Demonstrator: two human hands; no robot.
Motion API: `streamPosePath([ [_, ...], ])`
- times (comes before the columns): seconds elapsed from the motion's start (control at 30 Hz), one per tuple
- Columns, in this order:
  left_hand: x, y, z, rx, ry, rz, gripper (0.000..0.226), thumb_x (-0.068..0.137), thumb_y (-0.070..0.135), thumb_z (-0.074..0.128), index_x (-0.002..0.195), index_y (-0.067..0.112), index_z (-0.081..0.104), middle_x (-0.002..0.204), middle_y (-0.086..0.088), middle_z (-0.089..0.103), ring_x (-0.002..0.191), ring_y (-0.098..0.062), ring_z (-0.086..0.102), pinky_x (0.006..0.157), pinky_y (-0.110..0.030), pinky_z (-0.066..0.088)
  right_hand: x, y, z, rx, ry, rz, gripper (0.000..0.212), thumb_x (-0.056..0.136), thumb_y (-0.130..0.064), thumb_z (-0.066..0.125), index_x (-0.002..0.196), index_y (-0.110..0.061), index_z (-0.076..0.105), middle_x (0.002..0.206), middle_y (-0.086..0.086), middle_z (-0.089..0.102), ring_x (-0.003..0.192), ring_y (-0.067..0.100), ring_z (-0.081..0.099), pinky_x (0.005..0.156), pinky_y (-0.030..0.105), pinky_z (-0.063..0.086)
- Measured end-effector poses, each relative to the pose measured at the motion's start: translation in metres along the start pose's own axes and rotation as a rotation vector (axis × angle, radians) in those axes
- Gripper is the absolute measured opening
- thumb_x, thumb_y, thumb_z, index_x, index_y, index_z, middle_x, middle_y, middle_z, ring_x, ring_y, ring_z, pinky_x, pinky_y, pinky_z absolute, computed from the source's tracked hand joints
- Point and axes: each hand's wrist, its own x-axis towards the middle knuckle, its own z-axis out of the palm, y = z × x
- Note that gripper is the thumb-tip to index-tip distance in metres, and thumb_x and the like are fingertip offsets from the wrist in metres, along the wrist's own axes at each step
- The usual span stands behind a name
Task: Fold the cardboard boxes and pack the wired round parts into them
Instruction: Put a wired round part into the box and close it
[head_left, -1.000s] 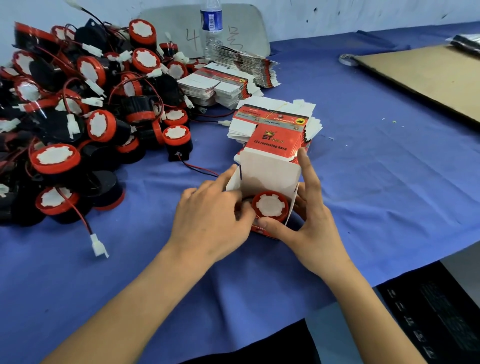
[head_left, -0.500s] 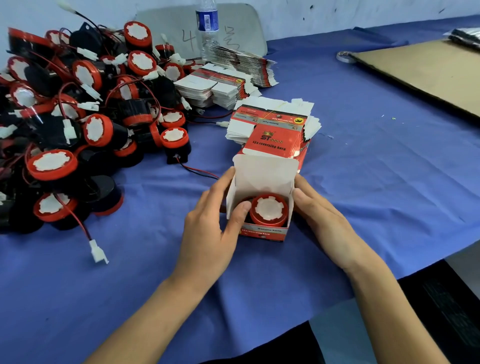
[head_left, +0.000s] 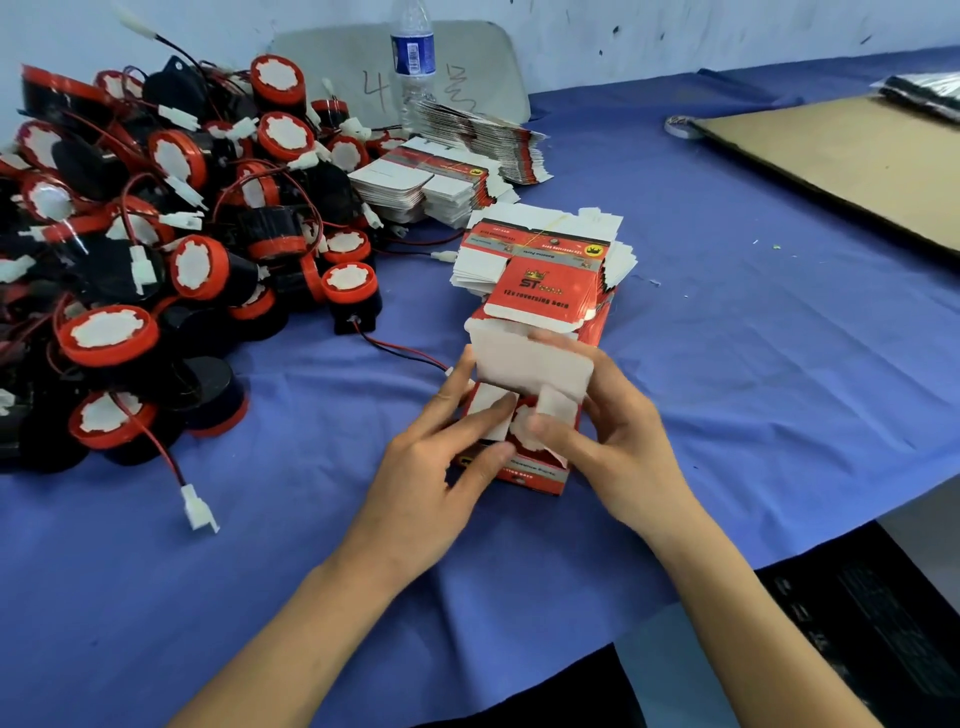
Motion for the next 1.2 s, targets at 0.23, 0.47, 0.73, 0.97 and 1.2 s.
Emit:
streamPosePath([
  [0.23,0.0,0.004,0.003,-0.117,0.098,-0.024,0.034,0.085,0.008,0.07,0.112,0.027,0.066,0.143,0.01,0.045,0.128,0.004,0.046,0.096,-0.007,0.04,0.008,-0.018,0.002,0.019,0.248,-0.009,0.007,0.082,-0.019,0.068,0.086,-0.022,0.073,0.085,-0.009,0.075,0.083,0.007,0.069,0.073,0.019,0.052],
  [0.47,-0.001,0.032,0.017,-0.166,0.293,-0.125,0.02,0.084,0.028,0.068,0.104,0.027,0.073,0.121,0.018,0.064,0.111,0.009,0.057,0.087,-0.004,0.041,0.005,-0.02,0.01,-0.064,0.183,0.008,0.016,0.082,-0.012,0.065,0.092,-0.022,0.071,0.094,-0.008,0.073,0.09,0.01,0.067,0.079,0.021,0.051],
  [0.73,0.001,0.043,0.044,0.002,0.438,-0.071,0.03,0.083,0.009,0.064,0.111,0.015,0.072,0.113,0.009,0.069,0.106,-0.014,0.065,0.103,-0.034,0.044,0.007,-0.019,0.014,-0.185,0.323,0.001,0.03,0.085,0.003,0.067,0.091,-0.026,0.071,0.089,-0.008,0.074,0.08,0.008,0.069,0.073,0.025,0.054],
  [0.97,0.007,0.03,0.032,0.142,0.277,0.072,0.02,0.083,0.01,0.052,0.088,0.012,0.072,0.091,0.005,0.07,0.084,-0.012,0.062,0.114,-0.03,0.029,0.02,-0.031,0.012,-0.472,0.135,-0.023,0.017,0.081,0.001,0.07,0.082,-0.012,0.06,0.083,-0.003,0.064,0.08,0.012,0.06,0.073,0.023,0.048],
  [1.2,0.0,0.015,0.019,0.076,0.116,0.135,0.028,0.079,0.022,0.076,0.104,0.01,0.071,0.118,0.003,0.063,0.114,-0.014,0.058,0.109,-0.022,0.034,0.032,-0.041,0.001,-0.599,-0.334,0.179,0.042,0.1,-0.01,0.046,0.137,-0.029,0.049,0.11,-0.029,0.047,0.12,0.005,0.036,0.099,0.006,0.028],
])
